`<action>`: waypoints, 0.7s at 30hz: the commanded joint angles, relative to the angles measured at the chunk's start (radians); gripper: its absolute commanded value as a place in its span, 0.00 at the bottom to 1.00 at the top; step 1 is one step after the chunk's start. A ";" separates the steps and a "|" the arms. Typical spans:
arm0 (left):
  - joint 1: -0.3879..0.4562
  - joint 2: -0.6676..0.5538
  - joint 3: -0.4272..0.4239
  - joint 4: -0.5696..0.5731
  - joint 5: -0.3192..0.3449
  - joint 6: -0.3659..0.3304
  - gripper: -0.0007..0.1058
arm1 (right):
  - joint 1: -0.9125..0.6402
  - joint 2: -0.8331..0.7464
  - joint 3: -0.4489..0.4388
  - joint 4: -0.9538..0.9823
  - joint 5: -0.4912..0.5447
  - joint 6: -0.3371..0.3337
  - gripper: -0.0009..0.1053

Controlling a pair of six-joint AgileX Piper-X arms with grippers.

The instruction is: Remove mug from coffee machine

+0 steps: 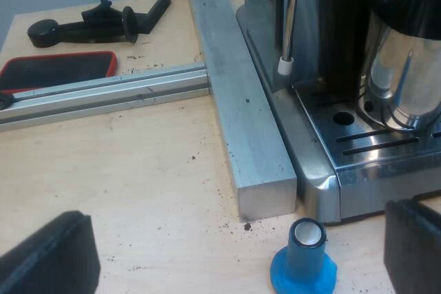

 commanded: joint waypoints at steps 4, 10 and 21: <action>-0.001 -0.140 -0.003 -0.015 0.004 -0.004 0.81 | 0.000 -0.048 -0.004 -0.001 -0.002 -0.004 0.66; -0.001 -0.121 -0.030 0.028 0.042 -0.019 0.81 | 0.029 -0.005 -0.032 0.008 -0.009 -0.009 0.66; -0.061 0.030 -0.145 0.086 0.124 -0.019 0.81 | 0.226 0.226 -0.183 0.016 -0.032 -0.057 0.66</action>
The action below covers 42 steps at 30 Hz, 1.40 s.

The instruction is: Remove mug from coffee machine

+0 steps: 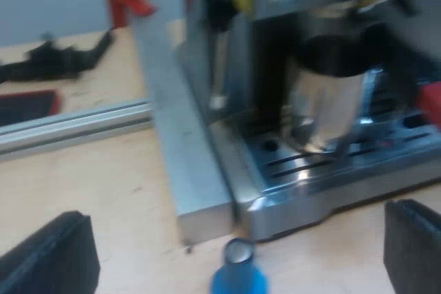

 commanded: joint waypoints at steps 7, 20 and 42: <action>-0.113 0.103 -0.024 -0.070 0.087 -0.005 0.87 | 0.157 0.190 -0.096 -0.021 -0.071 -0.019 0.66; -0.186 0.141 0.080 -0.241 0.256 0.004 0.86 | 0.340 0.377 -0.093 -0.286 -0.128 -0.019 0.66; -0.186 0.145 0.269 -0.397 0.302 0.102 0.86 | 0.719 0.713 0.071 -1.046 0.170 -0.035 0.66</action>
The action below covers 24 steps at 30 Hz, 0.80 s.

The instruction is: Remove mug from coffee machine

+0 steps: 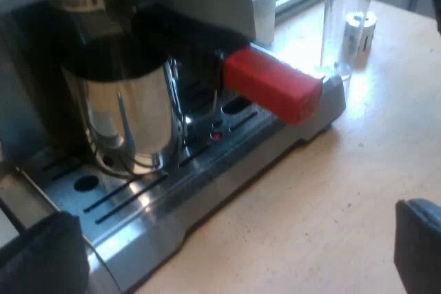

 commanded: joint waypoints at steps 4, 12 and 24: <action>-0.004 0.002 0.029 -0.042 0.012 -0.001 0.86 | 0.021 0.120 0.045 -0.244 0.043 0.008 0.66; -0.004 0.002 0.032 -0.040 0.012 -0.001 0.86 | 0.021 0.307 0.047 -0.490 0.075 0.035 0.66; -0.004 0.002 0.032 -0.040 0.012 -0.001 0.86 | 0.021 0.585 0.047 -0.864 0.155 0.035 0.66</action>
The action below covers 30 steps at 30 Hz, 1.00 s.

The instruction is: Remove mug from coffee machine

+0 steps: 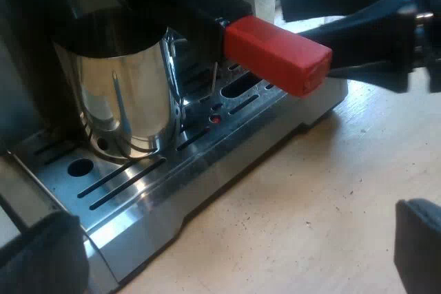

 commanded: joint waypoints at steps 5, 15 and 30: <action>-0.004 0.000 -0.002 -0.018 0.012 0.000 0.86 | 0.001 0.133 -0.006 -0.195 0.027 0.017 0.66; -0.004 0.000 -0.002 -0.018 0.012 0.000 0.86 | 0.001 0.258 -0.090 -0.237 0.037 0.031 0.65; -0.004 0.000 0.008 -0.018 0.010 0.000 0.86 | -0.002 0.342 -0.180 -0.234 0.037 0.046 0.65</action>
